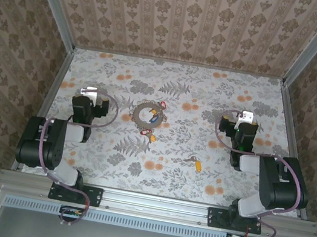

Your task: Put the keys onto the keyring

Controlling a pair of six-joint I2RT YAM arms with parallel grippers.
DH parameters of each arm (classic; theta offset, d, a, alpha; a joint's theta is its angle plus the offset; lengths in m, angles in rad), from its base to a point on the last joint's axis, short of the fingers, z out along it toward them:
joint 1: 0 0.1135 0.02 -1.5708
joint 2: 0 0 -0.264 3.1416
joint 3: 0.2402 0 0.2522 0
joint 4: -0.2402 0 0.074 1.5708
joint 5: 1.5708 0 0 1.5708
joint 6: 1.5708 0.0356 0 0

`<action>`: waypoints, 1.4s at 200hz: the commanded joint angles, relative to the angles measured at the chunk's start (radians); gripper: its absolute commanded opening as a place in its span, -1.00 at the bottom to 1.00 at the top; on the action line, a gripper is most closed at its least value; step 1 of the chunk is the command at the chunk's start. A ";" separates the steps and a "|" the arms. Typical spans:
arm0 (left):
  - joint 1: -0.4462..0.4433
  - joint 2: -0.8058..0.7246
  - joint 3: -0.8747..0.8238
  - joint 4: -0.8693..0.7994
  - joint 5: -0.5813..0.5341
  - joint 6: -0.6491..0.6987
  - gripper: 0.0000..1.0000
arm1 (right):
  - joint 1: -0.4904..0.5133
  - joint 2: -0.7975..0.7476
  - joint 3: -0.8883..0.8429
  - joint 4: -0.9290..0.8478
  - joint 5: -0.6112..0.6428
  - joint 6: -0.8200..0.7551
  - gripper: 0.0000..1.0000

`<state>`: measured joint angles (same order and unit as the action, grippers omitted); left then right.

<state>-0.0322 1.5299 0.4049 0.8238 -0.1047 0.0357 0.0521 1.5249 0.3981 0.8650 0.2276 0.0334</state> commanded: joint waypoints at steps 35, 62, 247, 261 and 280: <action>-0.003 0.003 -0.008 0.037 -0.006 0.000 1.00 | -0.004 0.008 -0.005 0.022 -0.019 0.016 1.00; -0.003 0.004 -0.007 0.037 -0.006 0.000 1.00 | -0.006 0.007 -0.004 0.020 -0.020 0.017 1.00; -0.021 -0.124 0.044 -0.156 -0.020 0.012 1.00 | 0.039 -0.214 0.035 -0.227 0.079 -0.007 1.00; -0.049 -0.210 0.102 -0.344 -0.072 0.005 1.00 | 0.056 -0.303 0.076 -0.354 0.102 0.040 1.00; -0.137 -0.297 0.163 -0.516 -0.148 0.008 0.99 | 0.064 -0.370 0.178 -0.609 0.098 0.151 1.00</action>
<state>-0.0887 1.3434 0.4686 0.5514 -0.1486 0.0383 0.1032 1.2373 0.4538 0.5632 0.2844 0.0677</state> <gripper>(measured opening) 0.997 0.999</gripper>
